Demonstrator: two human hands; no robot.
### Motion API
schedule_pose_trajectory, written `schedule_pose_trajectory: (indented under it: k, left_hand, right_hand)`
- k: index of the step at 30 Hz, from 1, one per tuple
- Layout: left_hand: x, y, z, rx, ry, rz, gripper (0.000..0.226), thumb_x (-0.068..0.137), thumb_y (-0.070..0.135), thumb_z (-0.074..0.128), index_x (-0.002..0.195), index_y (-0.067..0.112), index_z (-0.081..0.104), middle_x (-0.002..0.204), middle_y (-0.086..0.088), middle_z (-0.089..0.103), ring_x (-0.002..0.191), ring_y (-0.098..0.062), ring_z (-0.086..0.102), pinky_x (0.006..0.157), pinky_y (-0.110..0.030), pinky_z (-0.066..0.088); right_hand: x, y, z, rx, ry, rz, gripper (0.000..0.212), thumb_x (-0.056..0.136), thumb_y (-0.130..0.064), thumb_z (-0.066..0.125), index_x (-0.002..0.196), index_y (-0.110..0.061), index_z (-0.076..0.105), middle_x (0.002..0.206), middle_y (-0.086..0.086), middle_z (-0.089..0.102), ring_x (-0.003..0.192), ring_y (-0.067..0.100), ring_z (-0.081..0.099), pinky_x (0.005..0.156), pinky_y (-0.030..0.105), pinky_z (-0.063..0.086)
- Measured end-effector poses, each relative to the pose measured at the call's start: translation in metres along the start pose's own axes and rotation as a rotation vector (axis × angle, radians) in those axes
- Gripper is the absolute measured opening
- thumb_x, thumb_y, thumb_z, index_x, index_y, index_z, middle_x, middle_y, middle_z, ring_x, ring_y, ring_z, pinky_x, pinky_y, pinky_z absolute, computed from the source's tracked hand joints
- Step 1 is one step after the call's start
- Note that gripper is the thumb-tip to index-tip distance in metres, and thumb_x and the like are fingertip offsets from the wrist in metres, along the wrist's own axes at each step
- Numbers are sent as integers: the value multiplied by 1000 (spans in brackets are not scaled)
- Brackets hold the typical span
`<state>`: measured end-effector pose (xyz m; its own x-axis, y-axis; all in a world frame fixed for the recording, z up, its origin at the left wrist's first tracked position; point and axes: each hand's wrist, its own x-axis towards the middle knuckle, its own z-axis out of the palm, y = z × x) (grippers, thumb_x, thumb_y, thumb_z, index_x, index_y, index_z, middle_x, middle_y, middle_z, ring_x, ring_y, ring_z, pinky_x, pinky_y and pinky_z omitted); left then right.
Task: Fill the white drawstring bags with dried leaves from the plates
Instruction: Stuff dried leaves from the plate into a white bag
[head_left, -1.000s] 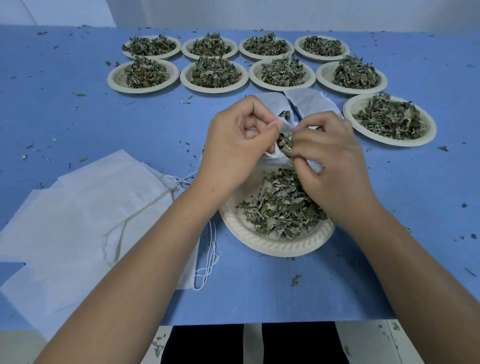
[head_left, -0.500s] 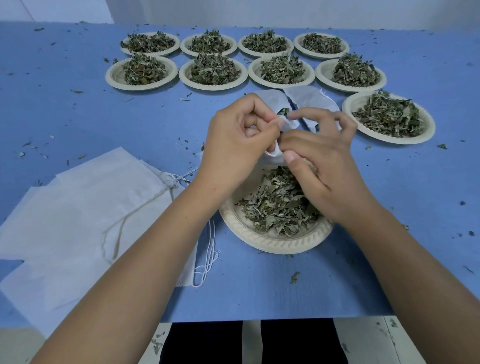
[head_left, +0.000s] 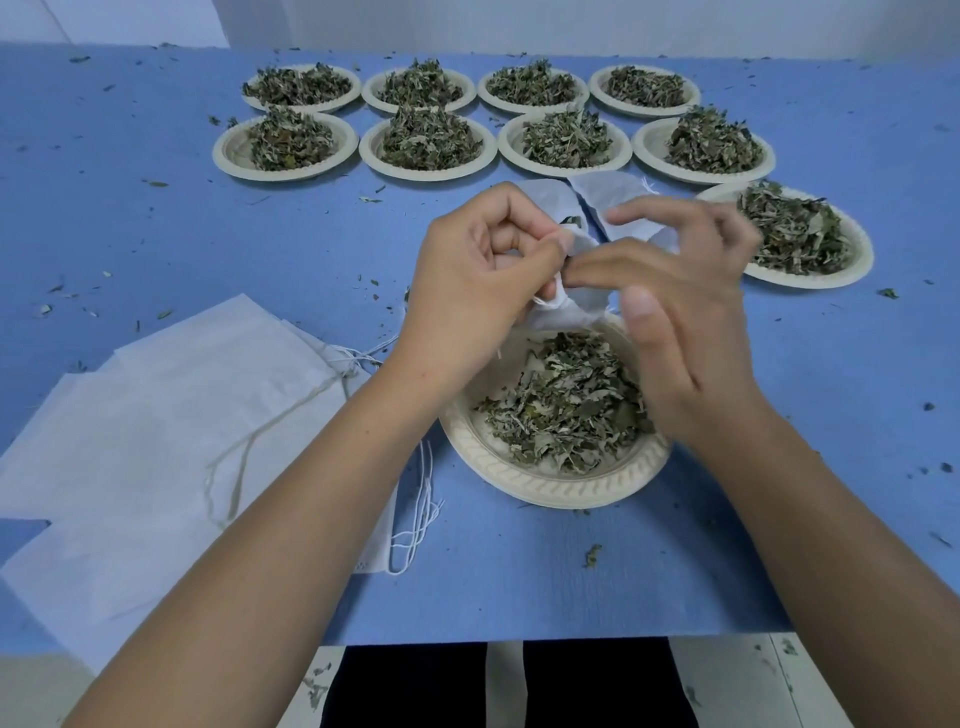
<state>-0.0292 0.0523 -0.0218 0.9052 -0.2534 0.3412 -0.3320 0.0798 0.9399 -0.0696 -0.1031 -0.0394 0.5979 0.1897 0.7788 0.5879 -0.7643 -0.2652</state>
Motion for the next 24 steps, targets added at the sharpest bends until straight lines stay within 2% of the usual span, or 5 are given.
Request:
schedule_pose_trajectory:
  k: [9, 13, 16, 18, 24]
  left_hand:
    - [-2, 3, -1, -18, -75, 47, 18, 90, -2, 63, 77, 9, 57, 51, 10, 58, 43, 1, 51, 44, -9, 36]
    - [5, 1, -10, 34, 168, 49, 19, 90, 1, 63, 76, 12, 57, 51, 10, 57, 44, 0, 49, 46, -11, 37]
    - [8, -1, -16, 30, 294, 65, 20, 90, 4, 62, 75, 15, 57, 49, 12, 56, 46, -1, 48, 48, -15, 37]
    - [10, -1, -19, 19, 372, 83, 21, 90, 5, 62, 73, 17, 56, 49, 13, 55, 48, -2, 49, 48, -17, 36]
    - [9, 0, -20, 194, 458, 325, 23, 91, 4, 61, 78, 22, 54, 62, 12, 55, 57, -7, 55, 52, -28, 46]
  right_hand:
    - [-2, -1, 4, 116, -116, 71, 49, 99, -26, 22, 86, -22, 68, 92, -17, 64, 120, 14, 50, 107, 42, 19]
    - [4, 10, -14, 525, 112, 360, 52, 99, -28, 28, 63, -23, 65, 63, -2, 66, 68, 17, 61, 77, 37, 46]
    - [4, 9, -15, 675, -383, 638, 65, 97, -40, 30, 47, -14, 62, 43, 9, 55, 36, 17, 46, 45, 17, 38]
    - [-1, 6, -7, 619, -685, 654, 69, 98, -49, 30, 56, -8, 65, 49, 12, 60, 37, 17, 49, 42, 14, 35]
    - [2, 4, -7, 601, -601, 502, 34, 76, -43, 64, 80, -10, 70, 76, 3, 64, 63, 14, 54, 61, 27, 45]
